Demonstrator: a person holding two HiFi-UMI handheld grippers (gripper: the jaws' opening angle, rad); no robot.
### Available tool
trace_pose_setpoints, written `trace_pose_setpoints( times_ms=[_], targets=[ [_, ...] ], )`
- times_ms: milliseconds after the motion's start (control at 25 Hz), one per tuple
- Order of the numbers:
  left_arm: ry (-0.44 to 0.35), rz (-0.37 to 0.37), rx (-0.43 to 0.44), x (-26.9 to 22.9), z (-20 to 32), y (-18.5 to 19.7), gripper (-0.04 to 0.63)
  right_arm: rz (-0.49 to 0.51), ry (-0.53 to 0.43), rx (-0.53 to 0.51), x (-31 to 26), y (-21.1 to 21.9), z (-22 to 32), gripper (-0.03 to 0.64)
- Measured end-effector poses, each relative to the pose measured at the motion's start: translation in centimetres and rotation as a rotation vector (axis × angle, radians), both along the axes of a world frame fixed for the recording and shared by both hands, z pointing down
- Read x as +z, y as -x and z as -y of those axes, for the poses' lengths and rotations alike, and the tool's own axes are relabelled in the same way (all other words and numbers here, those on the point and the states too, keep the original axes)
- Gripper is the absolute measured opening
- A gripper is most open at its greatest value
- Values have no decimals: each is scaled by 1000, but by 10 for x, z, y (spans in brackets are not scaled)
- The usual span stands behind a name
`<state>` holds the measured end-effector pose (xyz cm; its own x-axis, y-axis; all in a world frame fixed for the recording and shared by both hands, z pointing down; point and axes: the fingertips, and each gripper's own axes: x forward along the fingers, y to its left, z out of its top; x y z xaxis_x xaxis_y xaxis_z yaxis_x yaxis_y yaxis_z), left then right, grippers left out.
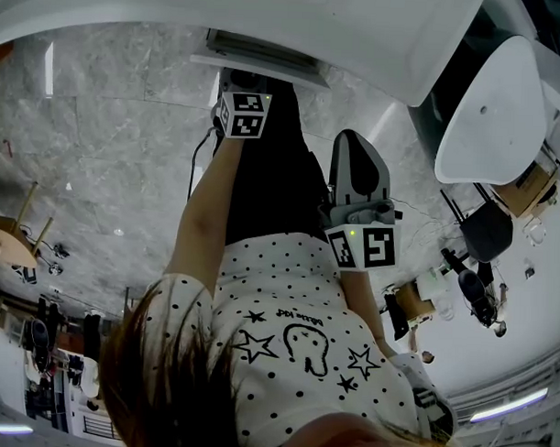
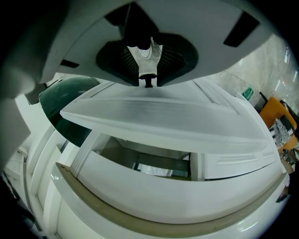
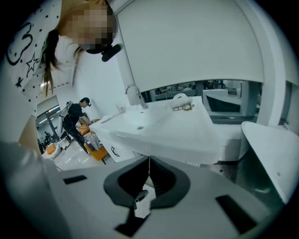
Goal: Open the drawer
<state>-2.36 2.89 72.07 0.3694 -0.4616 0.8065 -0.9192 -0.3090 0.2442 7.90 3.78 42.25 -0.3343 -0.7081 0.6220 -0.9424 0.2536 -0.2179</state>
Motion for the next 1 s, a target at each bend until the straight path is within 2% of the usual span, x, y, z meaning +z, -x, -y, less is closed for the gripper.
trace_pose_setpoints(
  times_ms=[80,200,360,1000],
  targets=[
    [-7,0,-7,-4,-1,2,117,5,-5,-6,-1,2,3,15],
    [-21,19,-30,-11,0,8,40,14,-15,-16,-3,5,7,15],
    [-22,30,-31,-14,0,13,10,23,-16,-29,-3,8,8,15],
    [-29,36,-39,-47,-3,30,5,30,-27,-44,-9,10,12,15]
  ],
)
